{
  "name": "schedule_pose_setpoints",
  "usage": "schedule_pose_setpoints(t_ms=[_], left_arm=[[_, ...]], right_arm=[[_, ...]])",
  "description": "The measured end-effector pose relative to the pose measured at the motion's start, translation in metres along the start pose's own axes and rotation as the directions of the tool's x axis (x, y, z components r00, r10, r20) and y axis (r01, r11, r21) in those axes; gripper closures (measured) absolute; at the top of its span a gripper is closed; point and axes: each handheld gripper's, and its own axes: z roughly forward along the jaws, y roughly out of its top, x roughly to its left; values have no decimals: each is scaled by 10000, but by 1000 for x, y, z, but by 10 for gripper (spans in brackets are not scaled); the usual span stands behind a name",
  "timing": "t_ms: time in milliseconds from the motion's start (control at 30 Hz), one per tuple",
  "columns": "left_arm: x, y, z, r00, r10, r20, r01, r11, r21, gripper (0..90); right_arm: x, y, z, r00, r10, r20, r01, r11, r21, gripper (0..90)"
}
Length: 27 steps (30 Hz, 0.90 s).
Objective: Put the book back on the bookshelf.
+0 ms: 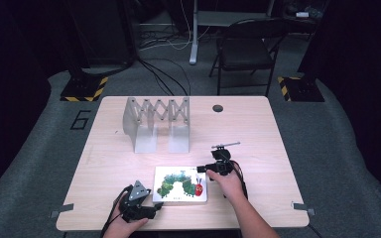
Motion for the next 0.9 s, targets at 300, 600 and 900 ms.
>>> schedule_pose_setpoints(t_ms=[300, 600, 900], left_arm=[[-1, 0, 0, 9998, 206, -73, -206, 9998, 0, 308], [-3, -1, 2, 9998, 173, -132, -174, 9998, -70, 306], [-6, 0, 4, 9995, 302, -21, -302, 9995, -132, 302]], right_arm=[[1, 0, 2, 10000, 76, -48, -75, 10000, 44, 516], [-1, 0, 4, 9998, 208, -78, -208, 9998, -5, 511], [-3, -1, 6, 9983, 540, -202, -538, 9985, 78, 507]])
